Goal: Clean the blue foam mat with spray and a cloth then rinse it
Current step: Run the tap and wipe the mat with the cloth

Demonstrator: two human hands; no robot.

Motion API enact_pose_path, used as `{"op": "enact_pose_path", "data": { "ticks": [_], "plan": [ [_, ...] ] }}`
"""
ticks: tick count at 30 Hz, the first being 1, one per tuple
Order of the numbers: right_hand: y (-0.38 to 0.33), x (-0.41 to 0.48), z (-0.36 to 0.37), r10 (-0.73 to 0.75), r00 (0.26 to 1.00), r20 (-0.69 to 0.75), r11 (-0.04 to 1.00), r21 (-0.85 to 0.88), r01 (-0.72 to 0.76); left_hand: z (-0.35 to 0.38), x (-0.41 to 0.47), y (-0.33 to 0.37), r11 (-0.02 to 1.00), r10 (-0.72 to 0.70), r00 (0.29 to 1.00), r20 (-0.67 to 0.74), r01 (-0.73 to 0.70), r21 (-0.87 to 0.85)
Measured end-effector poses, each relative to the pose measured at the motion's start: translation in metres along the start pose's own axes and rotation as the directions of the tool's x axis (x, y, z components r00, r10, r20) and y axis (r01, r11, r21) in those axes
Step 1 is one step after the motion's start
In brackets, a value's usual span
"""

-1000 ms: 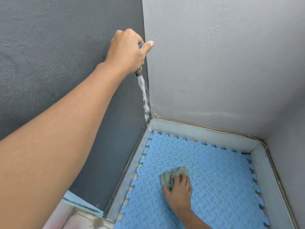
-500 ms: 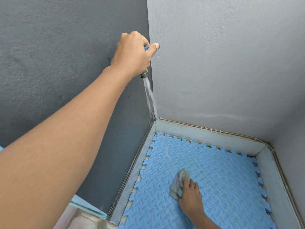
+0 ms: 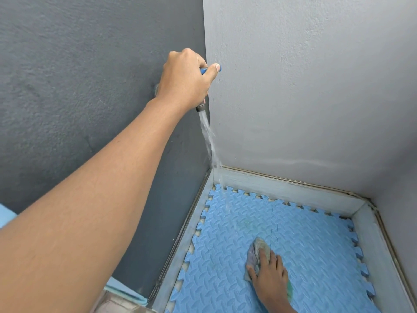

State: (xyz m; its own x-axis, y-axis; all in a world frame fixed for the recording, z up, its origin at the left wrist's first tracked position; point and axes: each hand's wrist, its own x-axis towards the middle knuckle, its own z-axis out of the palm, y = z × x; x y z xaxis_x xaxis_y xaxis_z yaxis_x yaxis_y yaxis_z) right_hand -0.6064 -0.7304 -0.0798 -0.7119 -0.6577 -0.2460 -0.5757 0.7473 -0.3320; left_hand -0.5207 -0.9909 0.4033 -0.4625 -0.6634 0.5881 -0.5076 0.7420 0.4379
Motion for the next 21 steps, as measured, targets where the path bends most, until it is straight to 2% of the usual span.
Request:
{"op": "enact_pose_path", "data": {
  "ticks": [11, 14, 17, 19, 21],
  "plan": [
    [0.009, 0.001, -0.001, -0.033, 0.997, 0.072, 0.999, -0.019, 0.034, -0.002, 0.0, -0.003, 0.994, -0.043, 0.997, 0.065, 0.049, -0.094],
    [0.019, -0.002, 0.0, -0.073, 0.995, 0.074, 0.996, -0.039, 0.076, 0.0, 0.0, -0.002, 0.994, -0.046, 0.999, 0.025, 0.048, -0.094],
    [0.03, -0.017, 0.0, -0.088, 0.986, 0.139, 0.995, -0.039, 0.094, 0.003, 0.0, 0.006, 0.997, -0.079, 0.995, -0.068, 0.08, 0.012],
    [0.031, -0.035, -0.003, -0.038, 0.985, 0.167, 0.997, -0.056, 0.048, 0.004, 0.001, 0.011, 0.986, -0.124, 0.985, -0.124, 0.137, 0.098],
    [0.04, -0.047, 0.001, 0.014, 0.991, 0.135, 0.996, -0.084, -0.003, 0.005, 0.001, 0.017, 0.973, -0.183, 0.974, -0.137, 0.199, 0.114]
  ]
}}
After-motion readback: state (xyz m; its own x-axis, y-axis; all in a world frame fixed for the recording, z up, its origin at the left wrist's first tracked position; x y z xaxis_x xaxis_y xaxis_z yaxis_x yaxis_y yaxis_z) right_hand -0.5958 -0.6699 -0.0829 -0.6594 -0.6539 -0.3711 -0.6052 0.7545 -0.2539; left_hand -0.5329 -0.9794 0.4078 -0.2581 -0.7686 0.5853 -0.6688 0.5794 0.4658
